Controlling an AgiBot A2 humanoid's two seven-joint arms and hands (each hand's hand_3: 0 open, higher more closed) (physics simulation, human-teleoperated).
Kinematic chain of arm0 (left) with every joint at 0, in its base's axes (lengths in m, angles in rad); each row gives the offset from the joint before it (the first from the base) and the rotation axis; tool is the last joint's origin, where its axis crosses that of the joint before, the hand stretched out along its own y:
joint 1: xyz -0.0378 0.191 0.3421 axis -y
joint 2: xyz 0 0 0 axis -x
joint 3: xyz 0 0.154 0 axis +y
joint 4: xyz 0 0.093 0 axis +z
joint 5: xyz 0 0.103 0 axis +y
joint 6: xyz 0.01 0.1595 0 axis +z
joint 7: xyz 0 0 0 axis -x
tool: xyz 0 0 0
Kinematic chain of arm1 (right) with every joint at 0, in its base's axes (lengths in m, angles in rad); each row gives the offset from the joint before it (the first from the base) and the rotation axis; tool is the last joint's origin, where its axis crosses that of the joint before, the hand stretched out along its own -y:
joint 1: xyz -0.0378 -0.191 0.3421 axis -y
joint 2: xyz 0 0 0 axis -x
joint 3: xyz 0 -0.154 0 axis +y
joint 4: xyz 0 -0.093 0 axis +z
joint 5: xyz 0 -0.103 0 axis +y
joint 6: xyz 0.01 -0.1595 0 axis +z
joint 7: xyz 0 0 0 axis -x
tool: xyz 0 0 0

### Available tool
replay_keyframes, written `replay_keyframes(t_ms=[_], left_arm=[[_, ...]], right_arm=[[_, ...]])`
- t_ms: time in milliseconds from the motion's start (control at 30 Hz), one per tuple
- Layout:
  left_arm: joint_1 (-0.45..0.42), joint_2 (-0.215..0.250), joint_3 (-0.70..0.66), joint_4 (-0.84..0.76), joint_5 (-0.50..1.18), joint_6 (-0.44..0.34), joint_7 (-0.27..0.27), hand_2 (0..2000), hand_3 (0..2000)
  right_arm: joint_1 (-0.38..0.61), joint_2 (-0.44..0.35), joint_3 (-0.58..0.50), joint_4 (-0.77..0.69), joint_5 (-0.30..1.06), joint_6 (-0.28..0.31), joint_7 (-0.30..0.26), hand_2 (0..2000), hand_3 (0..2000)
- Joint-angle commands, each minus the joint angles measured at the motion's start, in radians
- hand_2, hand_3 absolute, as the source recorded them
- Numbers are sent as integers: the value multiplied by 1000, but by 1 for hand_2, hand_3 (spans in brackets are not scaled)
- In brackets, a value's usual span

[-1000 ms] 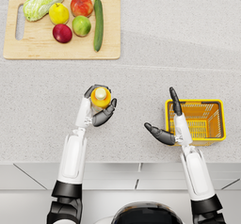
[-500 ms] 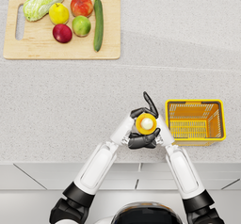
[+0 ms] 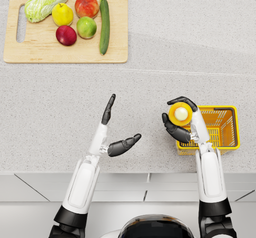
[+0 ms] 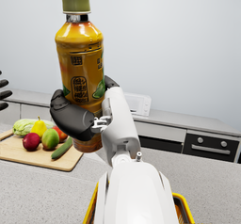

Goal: Pick up the lemon tea and place it into the yellow basket

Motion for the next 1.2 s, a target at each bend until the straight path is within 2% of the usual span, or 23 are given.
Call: replay_keyframes(t_ms=[33,167,200,233,300,367,433,467,500,567,600,633,700,767,867,933,1200], left_arm=[[-18,-1,-220,-29,0,1,0,0,0],[-12,3,-239,14,-1,4,0,0,0],[-8,5,-243,20,-1,4,0,0,0],[-11,6,-251,23,-1,4,0,0,0],[-13,8,-269,19,-1,4,0,0,0],[-9,10,-273,24,-1,4,0,0,0],[-7,13,-274,31,-1,4,0,0,0],[-1,14,-267,33,-1,4,0,0,0],[4,16,-260,35,-1,4,0,0,0],[40,22,-250,53,-1,4,0,0,0],[75,25,-254,68,-1,4,0,0,0],[120,26,-271,88,-1,4,0,0,0],[200,25,-299,142,0,4,0,0,0],[261,7,-330,203,0,4,0,0,0],[264,14,-383,240,-1,4,0,0,0],[227,18,-356,214,-1,4,0,0,0],[234,19,-377,238,-1,4,0,0,0]], right_arm=[[48,6,-188,-30,0,2,-1,2000,2000],[34,8,-237,-104,-1,8,-9,2000,2000],[39,9,-248,-138,-1,6,-61,2000,2000],[35,9,-254,-153,-1,10,-143,2000,2000],[2,6,-243,-178,-1,6,-243,2000,2000],[-35,3,-227,-175,-1,6,-295,2000,2000],[-43,3,-214,-192,-1,8,-322,2000,2000],[-44,3,-215,-194,-1,9,-331,639,1673],[-48,2,-217,-177,-1,-37,-337,0,1347],[-46,1,-205,-147,-1,-104,-342,0,693],[-42,1,-211,-124,-1,-124,-296,0,367],[-29,4,-212,-84,-1,-138,-212,0,40],[22,15,-214,-37,-1,-155,-108,0,0],[76,31,-233,-17,-1,-164,-54,0,0],[101,38,-299,-61,-1,-170,-19,0,0],[62,30,-270,-61,-1,-172,-9,0,0],[73,32,-300,-82,-2,-174,1,0,0]])
